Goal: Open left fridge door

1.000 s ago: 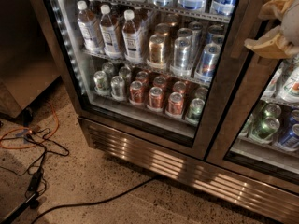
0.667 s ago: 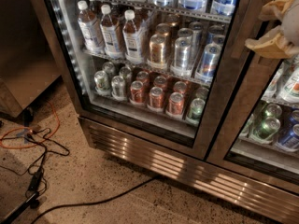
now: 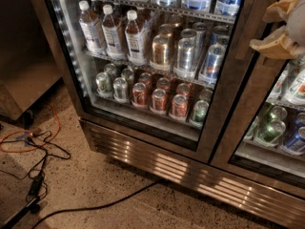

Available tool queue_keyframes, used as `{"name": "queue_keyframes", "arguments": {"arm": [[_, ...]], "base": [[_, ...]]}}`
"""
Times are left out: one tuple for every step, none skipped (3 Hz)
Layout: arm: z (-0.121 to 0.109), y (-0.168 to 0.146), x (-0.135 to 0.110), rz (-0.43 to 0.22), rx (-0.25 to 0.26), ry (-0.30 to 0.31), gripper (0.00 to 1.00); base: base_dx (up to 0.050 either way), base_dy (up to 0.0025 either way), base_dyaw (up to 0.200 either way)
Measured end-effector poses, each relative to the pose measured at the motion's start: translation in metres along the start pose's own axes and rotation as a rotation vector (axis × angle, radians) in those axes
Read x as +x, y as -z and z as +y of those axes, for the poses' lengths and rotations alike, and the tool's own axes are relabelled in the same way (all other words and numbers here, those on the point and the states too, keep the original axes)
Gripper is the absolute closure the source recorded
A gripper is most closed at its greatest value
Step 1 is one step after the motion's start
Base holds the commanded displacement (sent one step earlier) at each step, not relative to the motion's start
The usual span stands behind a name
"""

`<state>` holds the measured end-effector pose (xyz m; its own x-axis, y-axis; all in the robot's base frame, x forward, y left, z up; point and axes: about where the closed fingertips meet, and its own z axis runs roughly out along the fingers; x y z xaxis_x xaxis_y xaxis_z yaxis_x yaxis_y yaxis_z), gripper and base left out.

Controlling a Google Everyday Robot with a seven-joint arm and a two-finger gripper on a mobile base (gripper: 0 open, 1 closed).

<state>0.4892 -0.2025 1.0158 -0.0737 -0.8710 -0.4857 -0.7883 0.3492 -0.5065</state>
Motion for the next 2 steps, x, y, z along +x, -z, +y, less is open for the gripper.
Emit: {"name": "queue_keyframes", "arguments": {"arm": [[-0.0036,-0.0001,-0.0014,0.005,-0.004,0.003,1.00],[-0.0051,-0.0011,0.0042,0.016,-0.014,-0.008,1.00]], "base": [[0.000,0.00000,0.000],[0.000,0.00000,0.000]]}}
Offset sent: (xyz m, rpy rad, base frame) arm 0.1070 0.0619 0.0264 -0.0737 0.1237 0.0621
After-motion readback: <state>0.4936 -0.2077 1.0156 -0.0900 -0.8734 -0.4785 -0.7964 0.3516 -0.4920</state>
